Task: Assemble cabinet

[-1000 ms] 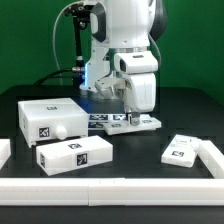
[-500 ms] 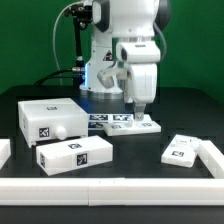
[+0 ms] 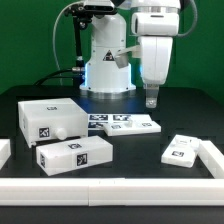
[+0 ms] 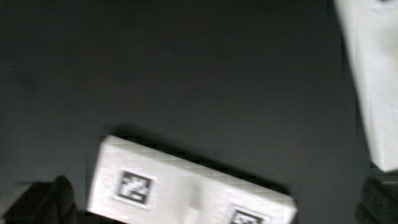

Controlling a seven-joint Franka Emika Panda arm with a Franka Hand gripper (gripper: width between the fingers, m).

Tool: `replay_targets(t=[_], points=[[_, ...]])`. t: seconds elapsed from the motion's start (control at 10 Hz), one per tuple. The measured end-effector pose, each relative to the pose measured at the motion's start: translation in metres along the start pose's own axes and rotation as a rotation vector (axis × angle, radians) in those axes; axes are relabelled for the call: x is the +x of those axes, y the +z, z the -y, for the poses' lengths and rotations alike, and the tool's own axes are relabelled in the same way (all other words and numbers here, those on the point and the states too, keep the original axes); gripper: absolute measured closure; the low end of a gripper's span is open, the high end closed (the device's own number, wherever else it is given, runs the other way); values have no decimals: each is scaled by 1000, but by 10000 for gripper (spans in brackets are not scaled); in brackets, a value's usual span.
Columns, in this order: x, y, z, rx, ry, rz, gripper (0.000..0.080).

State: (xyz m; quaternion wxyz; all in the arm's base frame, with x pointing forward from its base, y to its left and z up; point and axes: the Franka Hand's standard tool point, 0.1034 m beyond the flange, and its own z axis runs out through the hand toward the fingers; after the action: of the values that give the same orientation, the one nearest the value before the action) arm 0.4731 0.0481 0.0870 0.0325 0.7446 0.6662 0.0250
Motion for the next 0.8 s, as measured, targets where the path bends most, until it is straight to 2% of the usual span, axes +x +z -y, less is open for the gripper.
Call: replay_targets(t=[0.3, 0.4, 0.5, 0.6, 0.7, 0.8], points=[[1, 1, 1, 4, 5, 0, 2], [12, 8, -1, 23, 141, -7, 2], [27, 16, -12, 30, 221, -16, 2], [43, 21, -22, 28, 331, -27, 2], [52, 21, -25, 18, 384, -36, 2], [51, 22, -25, 19, 361, -35, 2]])
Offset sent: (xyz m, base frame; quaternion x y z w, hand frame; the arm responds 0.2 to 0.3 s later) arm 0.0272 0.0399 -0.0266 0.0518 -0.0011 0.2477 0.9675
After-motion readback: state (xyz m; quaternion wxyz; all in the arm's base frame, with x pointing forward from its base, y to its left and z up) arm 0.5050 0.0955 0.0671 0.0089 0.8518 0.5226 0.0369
